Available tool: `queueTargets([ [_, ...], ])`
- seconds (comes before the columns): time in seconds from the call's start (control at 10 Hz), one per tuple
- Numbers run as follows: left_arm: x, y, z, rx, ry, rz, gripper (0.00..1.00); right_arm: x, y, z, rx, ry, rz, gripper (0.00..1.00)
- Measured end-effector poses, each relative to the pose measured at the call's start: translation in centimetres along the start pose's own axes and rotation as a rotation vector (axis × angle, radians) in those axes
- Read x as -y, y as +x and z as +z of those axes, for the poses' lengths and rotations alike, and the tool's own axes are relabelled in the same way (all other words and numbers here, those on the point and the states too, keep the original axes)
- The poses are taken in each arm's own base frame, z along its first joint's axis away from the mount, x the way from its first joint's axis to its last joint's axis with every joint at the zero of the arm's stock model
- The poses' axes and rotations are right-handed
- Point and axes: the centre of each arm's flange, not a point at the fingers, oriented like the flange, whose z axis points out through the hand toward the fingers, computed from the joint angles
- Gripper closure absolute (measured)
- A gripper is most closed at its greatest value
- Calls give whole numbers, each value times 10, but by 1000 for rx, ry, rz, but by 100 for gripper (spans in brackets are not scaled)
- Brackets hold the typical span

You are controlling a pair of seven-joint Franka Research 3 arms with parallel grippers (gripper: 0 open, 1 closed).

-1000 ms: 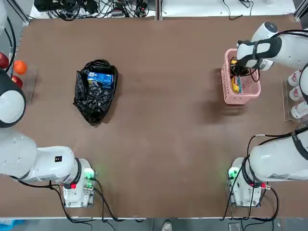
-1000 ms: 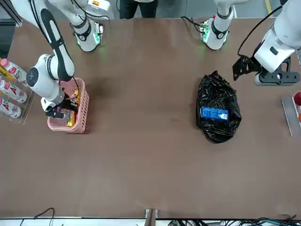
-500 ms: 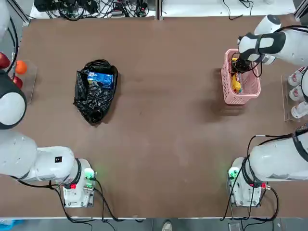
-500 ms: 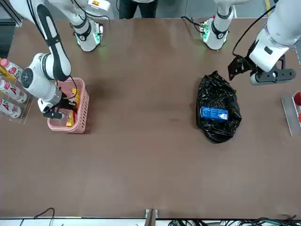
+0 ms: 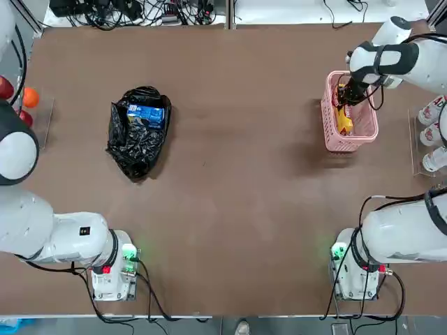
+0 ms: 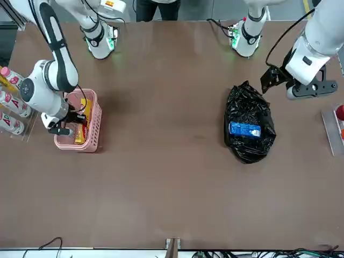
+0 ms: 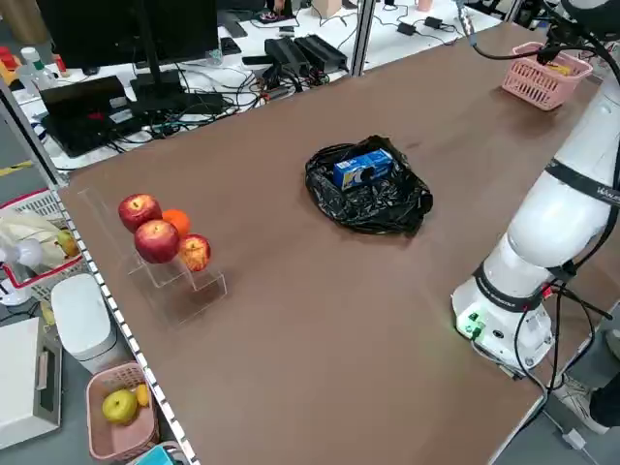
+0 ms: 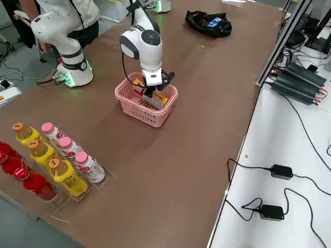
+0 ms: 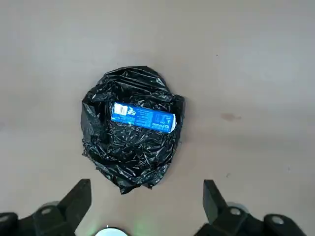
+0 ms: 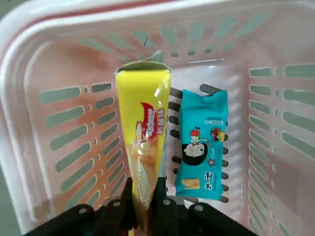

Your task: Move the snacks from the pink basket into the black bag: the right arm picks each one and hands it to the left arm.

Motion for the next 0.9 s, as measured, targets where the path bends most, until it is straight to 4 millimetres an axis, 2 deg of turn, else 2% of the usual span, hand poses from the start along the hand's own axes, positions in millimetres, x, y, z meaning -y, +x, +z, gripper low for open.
queueTargets([
  [0.9,-1,0,0,1,0,0,0,0,8,-47,109,29,-24,81],
])
